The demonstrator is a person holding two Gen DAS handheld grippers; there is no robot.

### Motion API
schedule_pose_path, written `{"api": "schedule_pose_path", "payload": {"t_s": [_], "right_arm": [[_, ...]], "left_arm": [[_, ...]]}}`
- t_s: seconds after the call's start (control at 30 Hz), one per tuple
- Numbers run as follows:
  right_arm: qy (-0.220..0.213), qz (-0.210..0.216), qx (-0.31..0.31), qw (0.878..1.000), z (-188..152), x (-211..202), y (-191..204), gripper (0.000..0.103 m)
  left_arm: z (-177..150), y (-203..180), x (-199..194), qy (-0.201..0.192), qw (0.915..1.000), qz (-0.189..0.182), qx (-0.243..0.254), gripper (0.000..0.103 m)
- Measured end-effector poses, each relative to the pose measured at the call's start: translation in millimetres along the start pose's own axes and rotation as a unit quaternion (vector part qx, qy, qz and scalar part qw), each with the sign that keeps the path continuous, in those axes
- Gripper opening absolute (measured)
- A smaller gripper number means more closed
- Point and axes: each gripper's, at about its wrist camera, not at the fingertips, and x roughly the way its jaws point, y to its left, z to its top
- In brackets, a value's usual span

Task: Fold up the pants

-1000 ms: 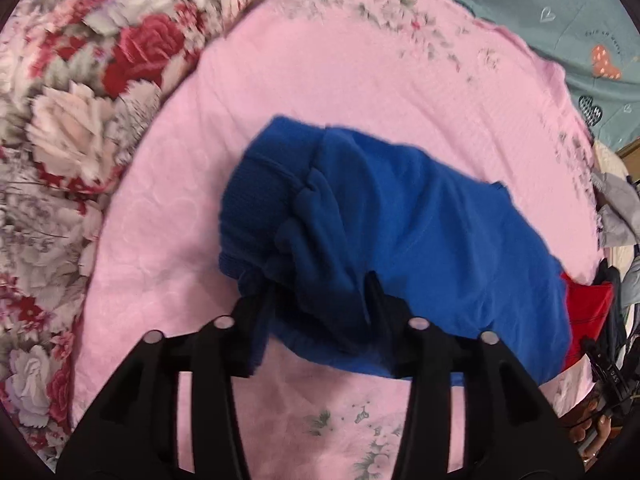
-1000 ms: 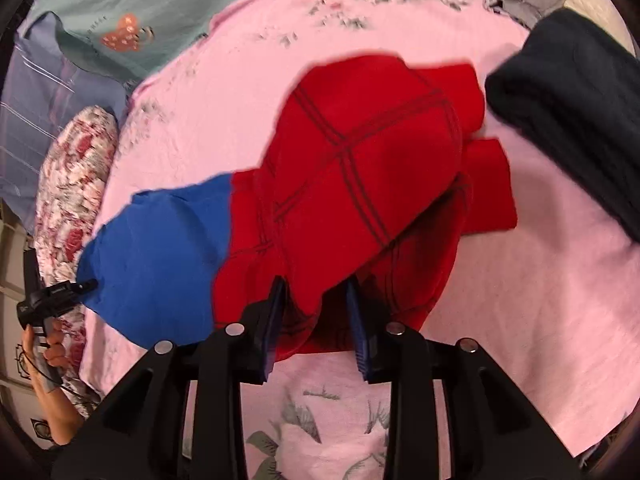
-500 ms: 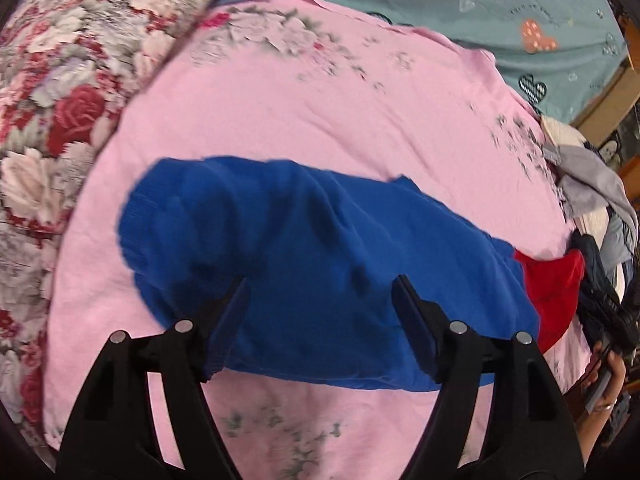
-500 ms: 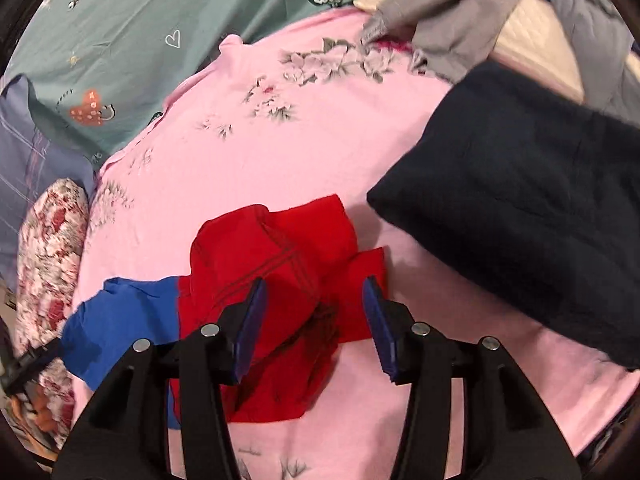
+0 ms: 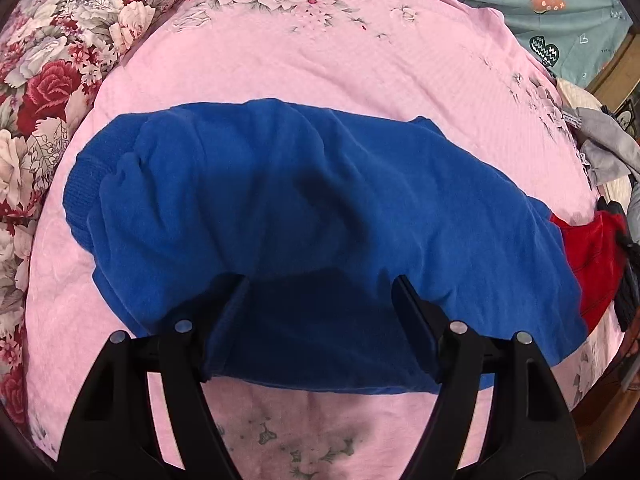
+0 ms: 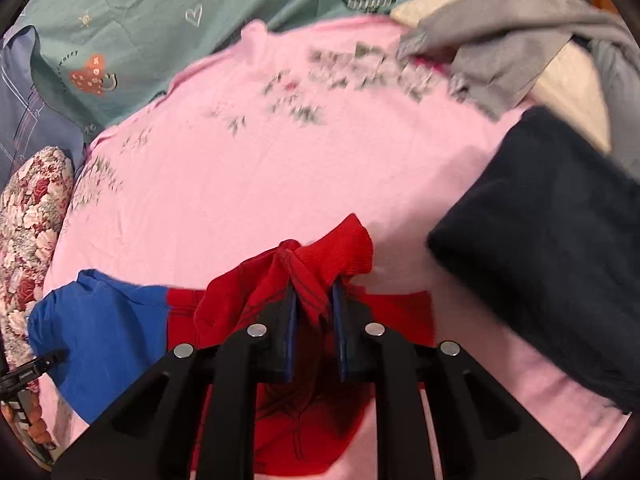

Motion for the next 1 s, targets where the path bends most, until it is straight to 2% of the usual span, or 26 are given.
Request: {"api": "schedule_pose_path", "payload": {"t_s": [0.07, 0.13, 0.23, 0.33, 0.4, 0.47, 0.53, 0.63, 0.73, 0.77, 0.8, 0.87, 1.0], "right_arm": [[-0.041, -0.014, 0.002, 0.999, 1.4, -40.3, -2.0, 0.016], [-0.046, -0.023, 0.0, 0.999, 0.0, -59.6, -2.5, 0.016], [-0.005, -0.05, 0.017, 0.999, -7.1, -42.7, -10.0, 0.018], [0.059, -0.071, 0.045, 0.995, -21.4, 9.3, -25.7, 0.041], [0.067, -0.044, 0.078, 0.994, -26.7, 20.3, -39.1, 0.045], [0.05, -0.007, 0.106, 0.993, -26.9, 7.5, -51.7, 0.045], [0.025, -0.002, 0.102, 0.994, -25.8, -11.4, -56.4, 0.05], [0.016, -0.012, 0.09, 0.996, -28.7, -29.1, -60.6, 0.05], [0.03, -0.04, 0.085, 0.995, -36.2, -27.1, -63.2, 0.05], [0.039, -0.043, 0.084, 0.995, -38.4, -20.6, -64.2, 0.043], [0.054, -0.038, 0.089, 0.994, -42.0, -12.0, -67.5, 0.037], [0.068, -0.022, 0.096, 0.993, -44.8, 1.4, -65.9, 0.036], [0.059, 0.018, 0.109, 0.992, -38.5, 10.4, -57.8, 0.036]], "left_arm": [[0.7, 3.5, 0.3, 0.0, 1.0, -0.008, -0.005, 0.074], [0.5, 3.3, 3.0, 0.001, 0.9999, -0.013, -0.002, 0.078], [-1.8, -0.4, 4.5, -0.005, 0.9999, -0.003, 0.01, 0.079], [-2.6, -4.9, 3.6, -0.01, 0.9997, 0.008, 0.021, 0.079], [-1.9, -3.7, 1.3, -0.014, 0.9995, 0.017, 0.022, 0.079], [-1.8, -0.5, -1.9, -0.02, 0.9995, 0.016, 0.018, 0.079], [-1.3, 2.7, -2.3, -0.019, 0.9997, 0.008, 0.014, 0.079], [-0.6, 3.2, -2.1, -0.02, 0.9997, 0.006, 0.012, 0.079], [-1.0, 3.5, -1.6, -0.02, 0.9997, 0.009, 0.014, 0.079], [-1.1, 2.6, -1.4, -0.019, 0.9996, 0.011, 0.016, 0.079], [-1.2, 1.5, -1.6, -0.019, 0.9996, 0.013, 0.019, 0.079], [-0.8, -0.8, -1.2, -0.018, 0.9995, 0.015, 0.023, 0.079], [0.7, -0.9, 2.1, -0.014, 0.9996, 0.015, 0.021, 0.079]]}}
